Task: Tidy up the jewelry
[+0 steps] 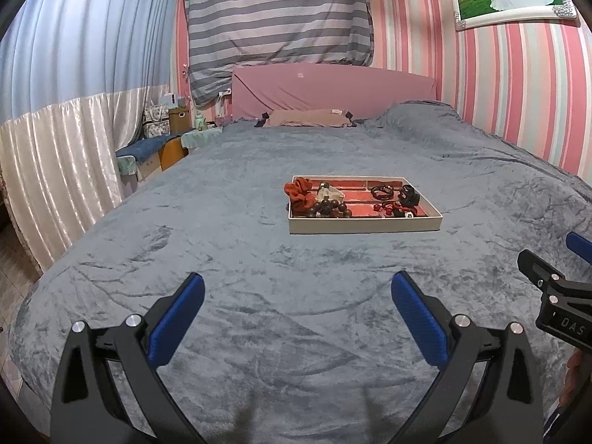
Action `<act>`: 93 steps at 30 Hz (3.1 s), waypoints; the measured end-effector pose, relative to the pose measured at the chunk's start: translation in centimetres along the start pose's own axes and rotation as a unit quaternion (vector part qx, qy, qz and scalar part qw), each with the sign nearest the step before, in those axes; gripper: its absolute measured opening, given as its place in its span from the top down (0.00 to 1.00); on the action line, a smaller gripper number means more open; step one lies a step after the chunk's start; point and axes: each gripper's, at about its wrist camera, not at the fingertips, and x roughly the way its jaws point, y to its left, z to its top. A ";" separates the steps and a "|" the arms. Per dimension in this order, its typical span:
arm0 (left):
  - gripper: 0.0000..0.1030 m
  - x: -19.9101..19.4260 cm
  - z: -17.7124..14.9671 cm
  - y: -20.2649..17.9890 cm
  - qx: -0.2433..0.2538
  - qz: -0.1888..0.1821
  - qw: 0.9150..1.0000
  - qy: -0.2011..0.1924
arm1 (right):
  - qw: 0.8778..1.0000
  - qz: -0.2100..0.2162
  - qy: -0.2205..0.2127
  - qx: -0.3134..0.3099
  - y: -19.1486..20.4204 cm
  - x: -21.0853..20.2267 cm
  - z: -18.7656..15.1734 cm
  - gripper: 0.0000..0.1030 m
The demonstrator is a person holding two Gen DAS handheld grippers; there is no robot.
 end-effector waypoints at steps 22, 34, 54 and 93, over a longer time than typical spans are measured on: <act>0.04 -0.8 0.0 -0.4 0.007 0.001 1.000 -0.006 | 1.000 -0.001 -0.006 0.004 -0.1 -0.4 0.2 0.04; 0.04 -0.9 -0.1 -0.4 0.013 0.009 1.000 -0.013 | 1.000 -0.003 -0.006 0.005 -0.1 -0.5 0.1 0.04; 0.04 -1.1 0.1 0.0 0.012 0.010 1.000 -0.010 | 1.000 -0.004 -0.006 0.007 -0.1 -0.5 0.0 0.04; 0.04 -0.2 0.2 -0.1 0.014 0.009 1.000 -0.002 | 1.000 0.001 0.000 0.010 -0.4 0.3 -0.6 0.04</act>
